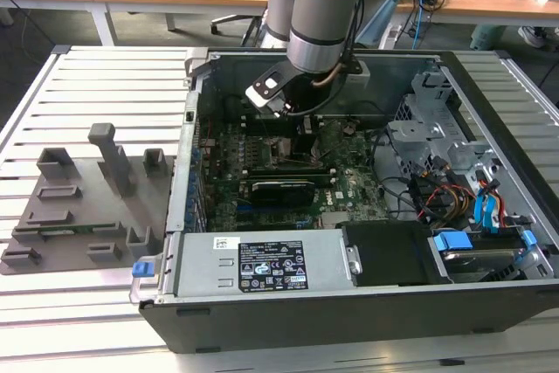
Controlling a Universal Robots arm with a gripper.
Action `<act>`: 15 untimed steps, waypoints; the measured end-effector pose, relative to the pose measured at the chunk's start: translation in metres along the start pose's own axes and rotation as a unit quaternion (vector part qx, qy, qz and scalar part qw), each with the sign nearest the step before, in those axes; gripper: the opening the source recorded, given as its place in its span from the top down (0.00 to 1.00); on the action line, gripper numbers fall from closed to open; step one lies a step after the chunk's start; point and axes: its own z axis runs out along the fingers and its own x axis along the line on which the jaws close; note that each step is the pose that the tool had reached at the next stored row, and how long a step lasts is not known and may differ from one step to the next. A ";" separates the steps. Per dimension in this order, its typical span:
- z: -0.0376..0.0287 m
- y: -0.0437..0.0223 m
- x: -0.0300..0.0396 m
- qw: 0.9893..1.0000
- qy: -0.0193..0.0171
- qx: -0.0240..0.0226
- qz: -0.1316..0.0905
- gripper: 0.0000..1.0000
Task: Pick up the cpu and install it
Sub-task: 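Place the cpu into insertion slot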
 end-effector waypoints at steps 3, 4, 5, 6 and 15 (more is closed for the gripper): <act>0.0030 0.0002 0.0001 1.000 0.000 0.000 0.000 0.45; 0.0036 0.0002 0.0001 1.000 0.000 0.000 0.001 0.45; 0.0040 0.0002 0.0001 1.000 0.000 0.000 0.001 0.45; 0.0044 0.0002 0.0001 1.000 0.000 0.000 0.001 0.45; 0.0060 0.0003 -0.0020 1.000 0.000 0.001 0.006 0.45</act>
